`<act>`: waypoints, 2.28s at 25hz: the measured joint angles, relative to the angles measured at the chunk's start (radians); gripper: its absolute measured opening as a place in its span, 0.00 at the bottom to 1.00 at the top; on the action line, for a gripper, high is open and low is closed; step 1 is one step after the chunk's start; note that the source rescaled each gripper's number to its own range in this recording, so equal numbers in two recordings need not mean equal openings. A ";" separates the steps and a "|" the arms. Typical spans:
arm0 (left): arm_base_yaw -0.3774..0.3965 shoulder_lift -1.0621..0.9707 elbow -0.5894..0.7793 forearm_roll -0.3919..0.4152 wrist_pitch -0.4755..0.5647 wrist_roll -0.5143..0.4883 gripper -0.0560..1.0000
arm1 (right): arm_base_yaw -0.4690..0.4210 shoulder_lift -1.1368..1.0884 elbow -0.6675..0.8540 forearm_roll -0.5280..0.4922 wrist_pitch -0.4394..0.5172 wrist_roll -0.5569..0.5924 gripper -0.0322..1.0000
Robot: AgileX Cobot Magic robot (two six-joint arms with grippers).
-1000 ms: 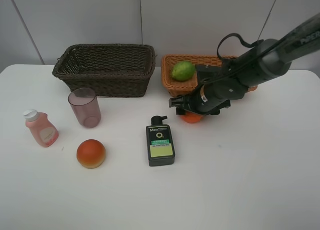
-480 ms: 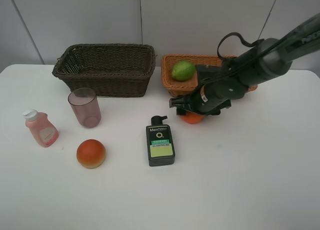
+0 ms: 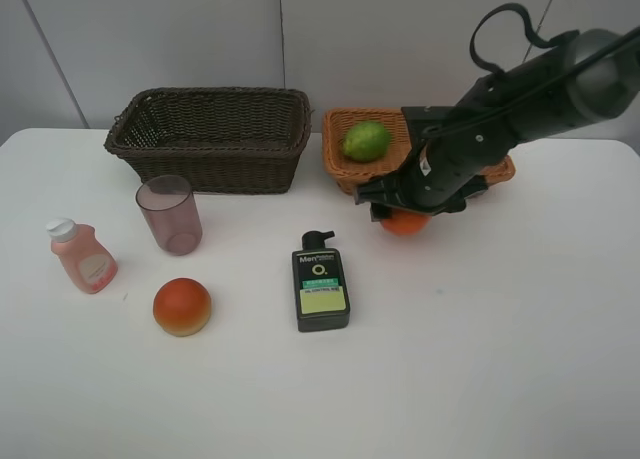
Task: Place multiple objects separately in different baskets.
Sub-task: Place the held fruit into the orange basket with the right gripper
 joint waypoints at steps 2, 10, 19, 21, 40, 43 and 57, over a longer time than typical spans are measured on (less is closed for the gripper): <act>0.000 0.000 0.000 0.000 0.000 0.000 1.00 | 0.000 -0.019 0.000 0.063 0.047 -0.089 0.29; 0.000 0.000 0.000 0.000 0.000 0.000 1.00 | 0.000 -0.034 -0.098 0.268 0.330 -0.412 0.29; 0.000 0.000 0.000 0.000 0.000 0.000 1.00 | 0.000 -0.034 -0.307 0.368 0.578 -0.510 0.29; 0.000 0.000 0.000 0.000 0.000 0.000 1.00 | -0.003 -0.034 -0.355 0.372 0.603 -0.511 0.29; 0.000 0.000 0.000 0.000 0.000 0.000 1.00 | -0.186 0.165 -0.579 0.311 0.365 -0.511 0.29; 0.000 0.000 0.000 0.000 0.000 0.000 1.00 | -0.207 0.215 -0.579 0.294 0.320 -0.511 0.29; 0.000 0.000 0.000 0.000 0.000 0.000 1.00 | -0.235 0.313 -0.579 0.265 0.184 -0.511 0.29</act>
